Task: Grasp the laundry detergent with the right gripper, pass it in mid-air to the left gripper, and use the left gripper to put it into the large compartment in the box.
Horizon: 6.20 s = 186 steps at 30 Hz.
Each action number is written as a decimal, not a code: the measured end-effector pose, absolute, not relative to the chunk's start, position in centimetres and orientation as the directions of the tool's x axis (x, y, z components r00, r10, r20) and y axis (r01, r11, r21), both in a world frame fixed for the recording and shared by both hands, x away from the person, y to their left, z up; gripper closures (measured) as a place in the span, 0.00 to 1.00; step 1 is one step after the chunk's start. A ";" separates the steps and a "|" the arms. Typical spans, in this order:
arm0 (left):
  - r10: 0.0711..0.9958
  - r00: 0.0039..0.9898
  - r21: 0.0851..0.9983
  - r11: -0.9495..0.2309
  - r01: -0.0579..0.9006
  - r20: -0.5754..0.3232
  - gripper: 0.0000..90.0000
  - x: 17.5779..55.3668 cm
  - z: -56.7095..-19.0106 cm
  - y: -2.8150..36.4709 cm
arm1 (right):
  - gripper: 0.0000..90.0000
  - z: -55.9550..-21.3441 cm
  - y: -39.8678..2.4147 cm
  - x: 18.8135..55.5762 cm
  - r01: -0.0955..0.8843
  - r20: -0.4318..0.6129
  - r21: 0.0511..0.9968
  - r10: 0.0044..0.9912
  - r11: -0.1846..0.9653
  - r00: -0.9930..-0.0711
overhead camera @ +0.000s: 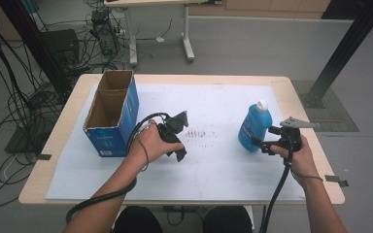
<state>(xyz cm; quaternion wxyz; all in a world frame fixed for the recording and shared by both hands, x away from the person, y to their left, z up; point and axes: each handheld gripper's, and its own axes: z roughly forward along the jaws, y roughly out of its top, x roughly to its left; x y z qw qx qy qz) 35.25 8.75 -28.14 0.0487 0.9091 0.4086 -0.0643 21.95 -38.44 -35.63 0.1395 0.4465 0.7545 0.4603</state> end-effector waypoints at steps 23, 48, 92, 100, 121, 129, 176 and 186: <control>0.738 0.655 0.043 -0.658 0.752 -0.158 0.08 35.2 -28.3 8.9 | 0.04 -35.5 -38.5 21.9 0.547 0.200 0.818 0.804 0.177 -0.560; 0.739 0.653 0.044 -0.656 0.754 -0.166 0.08 35.3 -28.4 9.1 | 0.04 -35.7 -38.2 22.0 0.546 0.204 0.820 0.802 0.173 -0.561; 0.742 0.648 0.058 -0.649 0.758 -0.172 0.08 35.7 -28.5 9.0 | 0.03 -37.1 -37.3 22.4 0.517 0.190 0.842 0.813 0.154 -0.550; 0.741 0.649 0.057 -0.651 0.757 -0.172 0.08 35.7 -28.6 8.9 | 0.04 -37.8 -36.9 22.0 0.502 0.179 0.853 0.826 0.141 -0.535; 0.743 0.646 0.056 -0.648 0.760 -0.173 0.08 35.6 -28.8 9.1 | 0.05 -39.6 -35.9 21.7 0.478 0.182 0.873 0.846 0.096 -0.501; 0.742 0.648 0.058 -0.650 0.758 -0.172 0.08 35.6 -28.9 9.0 | 0.05 -39.8 -35.6 21.8 0.473 0.184 0.877 0.851 0.084 -0.492; 0.748 0.643 0.061 -0.643 0.764 -0.166 0.09 35.4 -28.5 9.3 | 0.43 -41.1 -34.7 20.8 0.412 0.144 0.908 0.864 0.079 -0.482; 0.749 0.641 0.061 -0.641 0.765 -0.166 0.09 35.4 -28.5 9.5 | 0.45 -41.1 -34.5 20.7 0.405 0.129 0.910 0.867 0.090 -0.482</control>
